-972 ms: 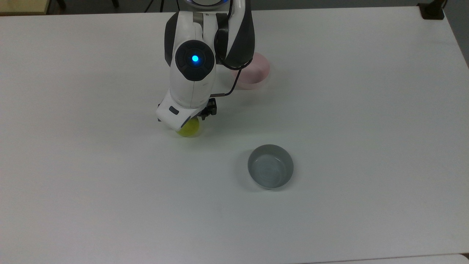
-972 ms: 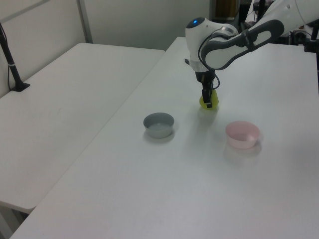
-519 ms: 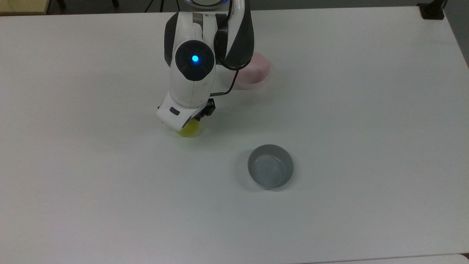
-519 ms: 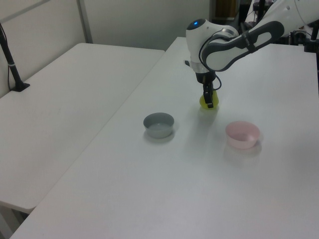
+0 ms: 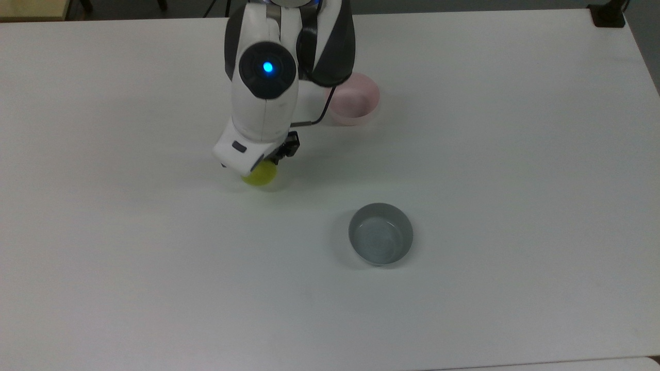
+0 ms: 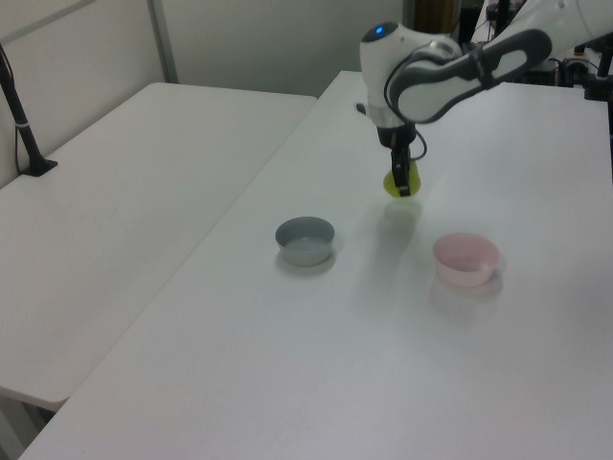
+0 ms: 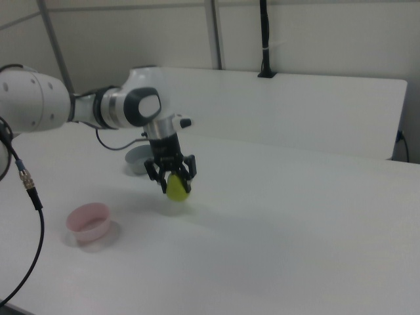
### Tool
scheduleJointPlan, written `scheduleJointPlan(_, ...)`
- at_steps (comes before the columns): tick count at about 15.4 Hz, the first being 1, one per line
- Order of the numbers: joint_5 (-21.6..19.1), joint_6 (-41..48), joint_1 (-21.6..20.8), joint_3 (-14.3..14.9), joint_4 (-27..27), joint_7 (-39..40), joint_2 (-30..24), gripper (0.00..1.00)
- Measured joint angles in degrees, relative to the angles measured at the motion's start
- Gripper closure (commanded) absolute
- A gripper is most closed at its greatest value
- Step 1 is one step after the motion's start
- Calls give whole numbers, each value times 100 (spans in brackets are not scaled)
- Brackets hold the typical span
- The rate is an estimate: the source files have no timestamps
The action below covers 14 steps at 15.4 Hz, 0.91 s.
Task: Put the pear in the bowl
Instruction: 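Lift the pear and carry it toward the pink bowl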
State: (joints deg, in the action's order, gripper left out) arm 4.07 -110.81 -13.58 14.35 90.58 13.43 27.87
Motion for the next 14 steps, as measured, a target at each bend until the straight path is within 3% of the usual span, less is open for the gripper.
scheduleJointPlan(6,-1,1044,82,61,-172,76,-1081,95)
scheduleJointPlan(11,-8,1207,25,75,-232,79,-1227,95)
scheduleJointPlan(14,-28,1526,-301,73,-381,75,-1247,95)
